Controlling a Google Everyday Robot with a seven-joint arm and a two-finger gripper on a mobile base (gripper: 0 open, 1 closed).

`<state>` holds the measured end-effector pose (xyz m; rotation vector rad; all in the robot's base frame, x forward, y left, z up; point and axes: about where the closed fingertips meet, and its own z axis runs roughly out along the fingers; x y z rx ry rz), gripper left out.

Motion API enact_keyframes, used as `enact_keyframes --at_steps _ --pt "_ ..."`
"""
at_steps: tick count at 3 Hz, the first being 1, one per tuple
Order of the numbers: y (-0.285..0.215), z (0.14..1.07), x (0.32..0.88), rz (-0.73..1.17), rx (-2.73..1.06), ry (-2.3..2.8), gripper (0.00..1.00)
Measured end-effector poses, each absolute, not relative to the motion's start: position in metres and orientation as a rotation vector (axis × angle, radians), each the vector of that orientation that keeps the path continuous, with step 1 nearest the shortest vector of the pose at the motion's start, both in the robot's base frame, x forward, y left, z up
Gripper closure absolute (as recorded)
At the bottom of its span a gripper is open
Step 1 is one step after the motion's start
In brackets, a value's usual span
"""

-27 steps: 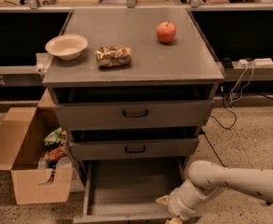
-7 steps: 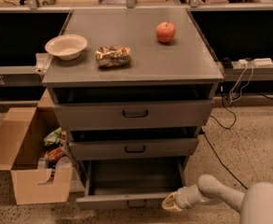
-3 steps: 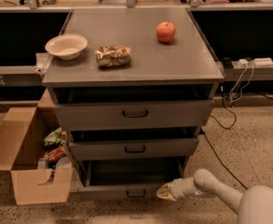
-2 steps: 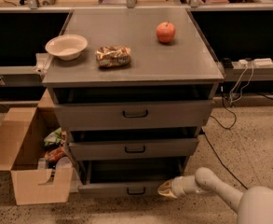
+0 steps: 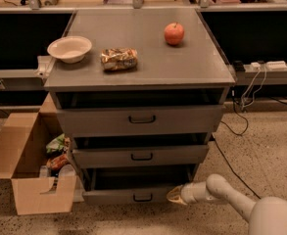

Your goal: Close bottom drawer

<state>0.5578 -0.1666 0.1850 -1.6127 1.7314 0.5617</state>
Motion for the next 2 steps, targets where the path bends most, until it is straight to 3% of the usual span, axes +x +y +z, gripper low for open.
enact_keyframes --at_steps 2 --pt "-0.1728 0.181 0.5628 0.512 -1.605 1.745 1.0"
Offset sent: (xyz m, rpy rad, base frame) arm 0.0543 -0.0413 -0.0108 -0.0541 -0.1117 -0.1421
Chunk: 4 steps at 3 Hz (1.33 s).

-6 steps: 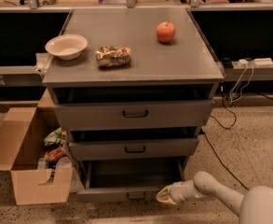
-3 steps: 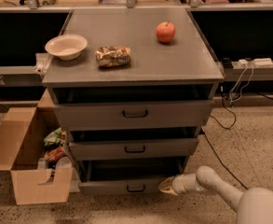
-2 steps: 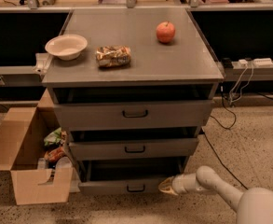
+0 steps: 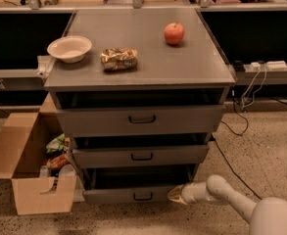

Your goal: Close bottom drawer

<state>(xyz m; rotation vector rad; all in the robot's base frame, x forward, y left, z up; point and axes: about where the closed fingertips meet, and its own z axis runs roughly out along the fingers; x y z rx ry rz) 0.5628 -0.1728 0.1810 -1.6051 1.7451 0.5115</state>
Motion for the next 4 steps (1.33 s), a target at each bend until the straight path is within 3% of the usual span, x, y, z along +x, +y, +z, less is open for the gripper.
enact_keyframes --at_steps 4 --pt "-0.183 0.173 0.579 0.465 -1.561 1.769 1.0"
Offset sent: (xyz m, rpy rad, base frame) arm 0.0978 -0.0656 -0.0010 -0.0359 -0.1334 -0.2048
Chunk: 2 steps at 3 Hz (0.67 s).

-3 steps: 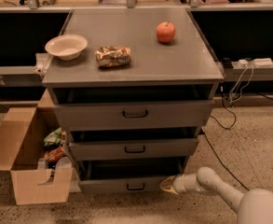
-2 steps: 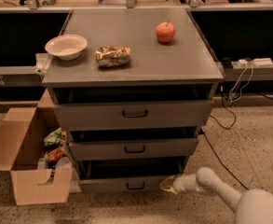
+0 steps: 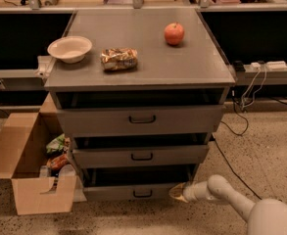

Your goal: Close bottom drawer

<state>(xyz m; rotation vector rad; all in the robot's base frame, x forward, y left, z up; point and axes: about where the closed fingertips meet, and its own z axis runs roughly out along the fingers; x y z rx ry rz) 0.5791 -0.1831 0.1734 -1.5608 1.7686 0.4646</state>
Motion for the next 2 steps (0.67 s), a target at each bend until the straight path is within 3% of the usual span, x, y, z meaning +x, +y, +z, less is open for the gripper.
enact_keyframes --at_steps 2 --pt "-0.1906 0.1732 0.5866 0.443 -1.546 1.775 1.0"
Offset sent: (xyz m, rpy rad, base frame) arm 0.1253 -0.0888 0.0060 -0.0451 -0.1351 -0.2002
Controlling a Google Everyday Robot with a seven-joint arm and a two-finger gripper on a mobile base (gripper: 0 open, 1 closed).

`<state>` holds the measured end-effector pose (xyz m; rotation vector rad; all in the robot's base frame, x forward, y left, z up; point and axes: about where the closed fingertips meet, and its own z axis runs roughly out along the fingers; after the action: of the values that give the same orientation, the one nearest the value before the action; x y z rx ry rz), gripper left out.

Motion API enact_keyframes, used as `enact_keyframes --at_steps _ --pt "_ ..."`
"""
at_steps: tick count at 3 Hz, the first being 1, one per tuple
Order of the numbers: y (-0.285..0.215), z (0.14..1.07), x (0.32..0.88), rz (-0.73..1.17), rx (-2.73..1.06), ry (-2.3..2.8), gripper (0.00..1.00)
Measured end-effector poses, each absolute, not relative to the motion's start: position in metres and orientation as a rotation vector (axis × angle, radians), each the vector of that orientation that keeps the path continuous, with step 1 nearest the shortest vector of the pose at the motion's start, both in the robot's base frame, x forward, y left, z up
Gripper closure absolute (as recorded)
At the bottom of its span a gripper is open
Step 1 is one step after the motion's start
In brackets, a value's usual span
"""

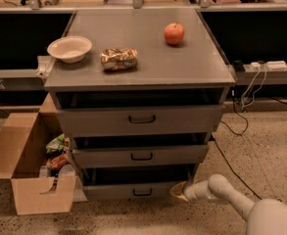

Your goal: Close bottom drawer

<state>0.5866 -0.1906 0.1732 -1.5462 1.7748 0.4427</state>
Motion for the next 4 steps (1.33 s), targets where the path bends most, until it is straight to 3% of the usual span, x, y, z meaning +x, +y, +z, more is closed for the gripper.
enact_keyframes --at_steps 4 --pt "-0.193 0.164 0.572 0.464 -1.474 1.862 1.0"
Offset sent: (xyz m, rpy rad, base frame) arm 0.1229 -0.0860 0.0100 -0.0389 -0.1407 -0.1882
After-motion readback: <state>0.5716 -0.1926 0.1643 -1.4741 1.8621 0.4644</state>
